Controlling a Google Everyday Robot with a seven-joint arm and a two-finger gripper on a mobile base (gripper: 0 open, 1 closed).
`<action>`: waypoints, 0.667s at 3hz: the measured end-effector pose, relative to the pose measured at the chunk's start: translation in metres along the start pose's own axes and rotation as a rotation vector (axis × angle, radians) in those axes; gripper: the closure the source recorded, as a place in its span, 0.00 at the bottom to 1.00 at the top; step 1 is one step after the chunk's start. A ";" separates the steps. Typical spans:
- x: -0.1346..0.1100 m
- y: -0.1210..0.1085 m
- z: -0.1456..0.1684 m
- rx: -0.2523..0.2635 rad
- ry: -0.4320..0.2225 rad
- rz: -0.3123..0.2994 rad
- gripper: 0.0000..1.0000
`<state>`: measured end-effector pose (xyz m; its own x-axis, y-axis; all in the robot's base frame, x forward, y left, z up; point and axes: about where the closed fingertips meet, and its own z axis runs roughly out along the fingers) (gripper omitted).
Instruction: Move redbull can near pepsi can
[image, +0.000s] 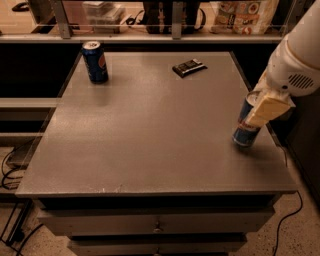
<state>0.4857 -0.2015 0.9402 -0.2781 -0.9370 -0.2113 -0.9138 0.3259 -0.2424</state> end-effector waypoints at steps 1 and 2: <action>-0.045 -0.008 -0.017 0.036 -0.052 -0.071 1.00; -0.105 -0.021 -0.028 0.075 -0.127 -0.160 1.00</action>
Offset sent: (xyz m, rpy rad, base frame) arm 0.0707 0.1431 0.0752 0.0827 -0.1960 0.2706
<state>0.5260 -0.1132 0.9944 -0.0872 -0.9557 -0.2811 -0.9176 0.1869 -0.3509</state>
